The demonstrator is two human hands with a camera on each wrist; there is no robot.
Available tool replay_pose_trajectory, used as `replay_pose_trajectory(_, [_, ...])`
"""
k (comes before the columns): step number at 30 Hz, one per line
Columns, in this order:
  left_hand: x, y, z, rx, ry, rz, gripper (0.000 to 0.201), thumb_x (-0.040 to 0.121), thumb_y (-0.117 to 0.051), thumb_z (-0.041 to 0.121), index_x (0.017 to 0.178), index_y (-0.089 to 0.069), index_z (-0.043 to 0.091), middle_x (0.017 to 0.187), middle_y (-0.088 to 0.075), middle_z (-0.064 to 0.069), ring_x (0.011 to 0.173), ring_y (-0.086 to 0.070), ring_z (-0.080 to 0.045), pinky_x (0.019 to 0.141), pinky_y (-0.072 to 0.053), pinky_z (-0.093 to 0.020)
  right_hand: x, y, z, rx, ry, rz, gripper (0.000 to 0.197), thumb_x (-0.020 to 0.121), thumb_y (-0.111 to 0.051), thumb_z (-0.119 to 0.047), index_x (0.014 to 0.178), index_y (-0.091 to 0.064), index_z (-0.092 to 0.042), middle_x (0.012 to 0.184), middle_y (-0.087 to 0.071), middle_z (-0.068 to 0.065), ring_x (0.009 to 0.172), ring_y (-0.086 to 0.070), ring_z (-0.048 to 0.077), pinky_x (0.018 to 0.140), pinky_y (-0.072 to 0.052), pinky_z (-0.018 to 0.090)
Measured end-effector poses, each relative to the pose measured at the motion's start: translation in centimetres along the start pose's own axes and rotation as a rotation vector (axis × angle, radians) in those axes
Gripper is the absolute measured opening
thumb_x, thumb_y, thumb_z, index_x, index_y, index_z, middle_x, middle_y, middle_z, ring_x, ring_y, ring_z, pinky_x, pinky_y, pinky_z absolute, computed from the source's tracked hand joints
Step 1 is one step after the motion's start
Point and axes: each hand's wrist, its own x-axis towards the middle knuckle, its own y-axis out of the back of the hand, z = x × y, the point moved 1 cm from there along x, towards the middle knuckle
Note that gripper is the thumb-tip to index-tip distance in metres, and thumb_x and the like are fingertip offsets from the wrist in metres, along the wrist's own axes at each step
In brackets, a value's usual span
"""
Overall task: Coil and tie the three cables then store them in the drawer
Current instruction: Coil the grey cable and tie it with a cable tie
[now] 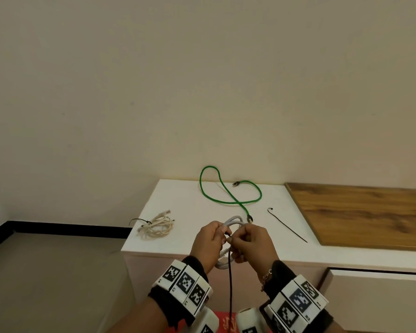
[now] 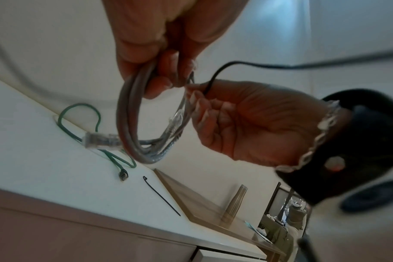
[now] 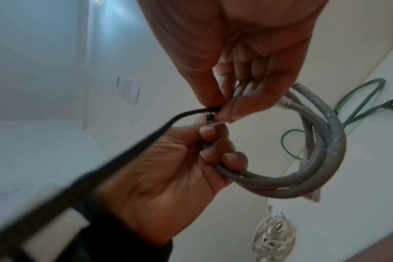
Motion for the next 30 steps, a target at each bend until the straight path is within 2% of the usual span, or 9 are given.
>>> replay_pose_trajectory(3, [0.0, 0.2, -0.1, 0.026, -0.004, 0.008, 0.033, 0.097, -0.036, 0.013, 0.07, -0.053, 0.021, 0.056, -0.042, 0.003, 0.048, -0.035, -0.01, 0.049, -0.03, -0.022, -0.5, -0.1, -0.2, 0.024, 0.0, -0.022, 0.013, 0.082, -0.058, 0.002, 0.07, -0.057, -0.004, 0.057, -0.059, 0.007, 0.046, -0.055, 0.013, 0.045, -0.048, 0.022])
replay_pose_trajectory(10, [-0.4, -0.2, 0.1, 0.051, -0.062, -0.003, 0.026, 0.095, -0.042, 0.012, 0.075, -0.056, 0.019, 0.055, -0.042, 0.006, 0.049, -0.037, -0.007, 0.049, -0.032, -0.016, -0.7, -0.2, 0.0, 0.083, -0.049, 0.04, 0.021, 0.082, -0.054, 0.005, 0.063, -0.056, -0.003, 0.054, -0.056, 0.009, 0.043, -0.052, 0.014, 0.04, -0.045, 0.02])
replay_pose_trajectory(12, [-0.2, 0.2, 0.0, 0.068, -0.054, -0.003, 0.026, 0.094, -0.042, 0.011, 0.073, -0.055, 0.019, 0.055, -0.044, 0.006, 0.048, -0.039, -0.004, 0.047, -0.032, -0.012, -0.9, -0.3, -0.1, 0.131, -0.035, 0.013, 0.018, 0.082, -0.056, 0.005, 0.066, -0.057, -0.001, 0.052, -0.056, 0.008, 0.04, -0.051, 0.011, 0.04, -0.045, 0.02])
replay_pose_trajectory(16, [0.0, 0.6, 0.2, 0.136, -0.069, 0.025, 0.032, 0.094, -0.041, 0.008, 0.067, -0.051, 0.021, 0.054, -0.046, 0.006, 0.047, -0.039, -0.005, 0.044, -0.031, -0.012, -1.3, -0.4, -0.1, 0.222, -0.03, -0.078, 0.007, 0.081, -0.063, 0.0, 0.074, -0.06, 0.0, 0.048, -0.058, 0.0, 0.042, -0.054, 0.01, 0.044, -0.047, 0.021])
replay_pose_trajectory(18, [0.0, 0.7, 0.3, 0.175, -0.087, 0.046, 0.031, 0.094, -0.04, 0.007, 0.067, -0.05, 0.02, 0.055, -0.045, 0.006, 0.05, -0.039, -0.007, 0.046, -0.032, -0.012, -1.4, -0.4, -0.1, 0.254, -0.062, -0.112, 0.002, 0.08, -0.064, 0.0, 0.081, -0.063, 0.0, 0.053, -0.061, 0.001, 0.045, -0.057, 0.01, 0.047, -0.049, 0.022])
replay_pose_trajectory(21, [0.1, 0.9, 0.1, 0.206, -0.112, 0.071, 0.029, 0.094, -0.04, 0.007, 0.069, -0.048, 0.018, 0.057, -0.043, 0.006, 0.053, -0.039, -0.008, 0.051, -0.031, -0.017, -1.6, -0.3, 0.0, 0.299, -0.16, -0.167, 0.009, 0.079, -0.065, -0.001, 0.088, -0.065, 0.001, 0.062, -0.063, 0.005, 0.048, -0.06, 0.011, 0.049, -0.051, 0.023])
replay_pose_trajectory(24, [0.3, 1.1, -0.1, 0.247, -0.129, 0.097, 0.03, 0.094, -0.039, 0.007, 0.068, -0.046, 0.02, 0.058, -0.043, 0.007, 0.053, -0.039, -0.008, 0.048, -0.032, -0.012, -2.0, -0.4, 0.2, 0.304, -0.259, -0.202, 0.005, 0.08, -0.066, -0.009, 0.08, -0.067, -0.005, 0.062, -0.065, 0.003, 0.052, -0.061, 0.013, 0.05, -0.049, 0.021])
replay_pose_trajectory(27, [0.2, 0.9, 0.1, 0.244, -0.143, 0.107, 0.024, 0.094, -0.038, 0.005, 0.074, -0.049, 0.013, 0.059, -0.045, 0.008, 0.055, -0.042, -0.006, 0.05, -0.037, -0.008, -2.1, -0.7, 0.5, 0.358, -0.31, -0.2, 0.017, 0.081, -0.066, -0.025, 0.076, -0.067, -0.009, 0.065, -0.066, 0.002, 0.057, -0.064, 0.015, 0.056, -0.05, 0.023])
replay_pose_trajectory(30, [0.0, 0.8, 0.2, 0.241, -0.15, 0.118, 0.021, 0.094, -0.038, 0.006, 0.077, -0.05, 0.011, 0.059, -0.044, 0.008, 0.055, -0.042, -0.005, 0.049, -0.036, -0.007, -2.1, -1.1, 0.4, 0.387, -0.317, -0.186, 0.014, 0.081, -0.066, -0.02, 0.074, -0.065, -0.007, 0.066, -0.069, 0.005, 0.06, -0.066, 0.017, 0.059, -0.052, 0.026])
